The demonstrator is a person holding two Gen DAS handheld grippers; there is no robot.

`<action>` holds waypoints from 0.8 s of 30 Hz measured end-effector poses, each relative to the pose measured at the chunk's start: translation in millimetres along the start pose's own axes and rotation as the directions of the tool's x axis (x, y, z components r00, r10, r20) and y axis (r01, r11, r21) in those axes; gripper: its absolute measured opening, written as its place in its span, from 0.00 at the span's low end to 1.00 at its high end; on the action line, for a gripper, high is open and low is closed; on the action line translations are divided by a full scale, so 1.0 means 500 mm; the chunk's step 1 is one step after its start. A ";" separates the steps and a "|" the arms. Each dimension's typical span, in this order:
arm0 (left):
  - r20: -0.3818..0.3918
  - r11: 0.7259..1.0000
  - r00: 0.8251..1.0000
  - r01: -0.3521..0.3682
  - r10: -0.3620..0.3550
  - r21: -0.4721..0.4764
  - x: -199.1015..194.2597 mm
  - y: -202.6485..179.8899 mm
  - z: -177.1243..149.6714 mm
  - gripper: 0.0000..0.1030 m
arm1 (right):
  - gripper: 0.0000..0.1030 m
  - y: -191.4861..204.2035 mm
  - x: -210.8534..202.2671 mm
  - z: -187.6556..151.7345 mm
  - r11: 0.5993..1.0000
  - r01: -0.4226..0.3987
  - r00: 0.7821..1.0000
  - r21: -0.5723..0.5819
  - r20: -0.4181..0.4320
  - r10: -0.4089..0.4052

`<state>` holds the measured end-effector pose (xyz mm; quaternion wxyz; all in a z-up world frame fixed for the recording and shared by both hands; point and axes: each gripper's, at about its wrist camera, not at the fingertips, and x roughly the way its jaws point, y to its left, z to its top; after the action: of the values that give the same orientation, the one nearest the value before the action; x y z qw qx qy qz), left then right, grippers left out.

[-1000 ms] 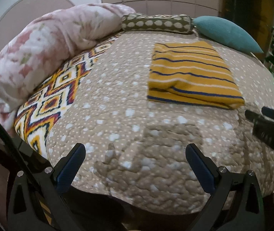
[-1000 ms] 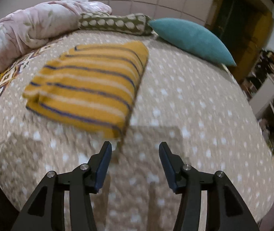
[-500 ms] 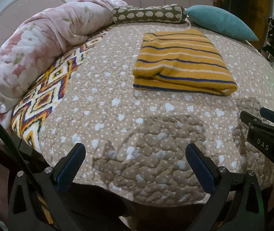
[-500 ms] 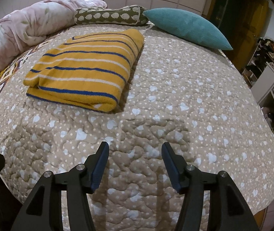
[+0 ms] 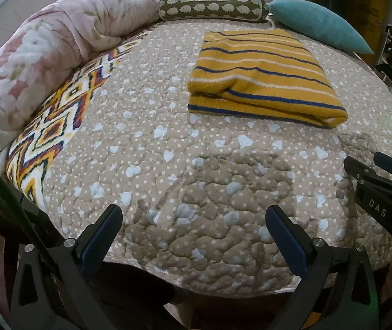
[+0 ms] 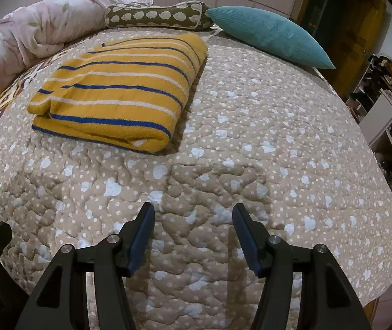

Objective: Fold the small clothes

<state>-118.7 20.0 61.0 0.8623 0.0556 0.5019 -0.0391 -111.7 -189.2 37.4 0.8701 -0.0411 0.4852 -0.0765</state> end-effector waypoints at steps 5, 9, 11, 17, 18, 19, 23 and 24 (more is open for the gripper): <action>-0.011 1.000 1.000 0.006 -0.006 0.000 0.006 0.000 0.000 1.00 | 0.63 0.004 -0.001 -0.001 1.000 0.009 1.000 -0.005 0.002 -0.008; -0.016 1.000 1.000 0.007 -0.007 -0.002 0.010 0.002 0.000 1.00 | 0.63 0.006 -0.002 -0.002 1.000 0.013 1.000 -0.008 0.003 -0.013; -0.016 1.000 1.000 0.008 -0.008 -0.003 0.010 0.002 -0.001 1.00 | 0.63 0.007 -0.002 -0.002 1.000 0.015 1.000 -0.009 0.003 -0.015; -0.010 1.000 1.000 0.000 0.000 -0.006 0.008 0.004 0.001 1.00 | 0.64 0.011 -0.005 -0.003 1.000 0.016 1.000 -0.018 0.005 -0.016; -0.010 1.000 1.000 0.001 -0.001 -0.006 0.008 0.005 0.001 1.00 | 0.65 0.013 -0.006 -0.004 1.000 0.017 1.000 -0.020 0.005 -0.017; -0.010 1.000 1.000 0.000 0.000 -0.004 0.008 0.005 0.001 1.00 | 0.65 0.015 -0.007 -0.005 1.000 0.019 1.000 -0.022 0.005 -0.019; -0.012 1.000 1.000 0.001 -0.001 -0.007 0.008 0.005 0.001 1.00 | 0.66 0.019 -0.009 -0.005 1.000 0.016 1.000 -0.027 0.004 -0.016; -0.012 1.000 1.000 0.002 -0.002 -0.007 0.007 0.004 0.001 1.00 | 0.66 0.020 -0.009 -0.005 0.999 0.018 1.000 -0.030 0.004 -0.017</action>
<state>-116.2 22.0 58.1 0.8593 0.0521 0.5073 -0.0379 -115.5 -178.4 38.4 0.8697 -0.0584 0.4841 -0.0768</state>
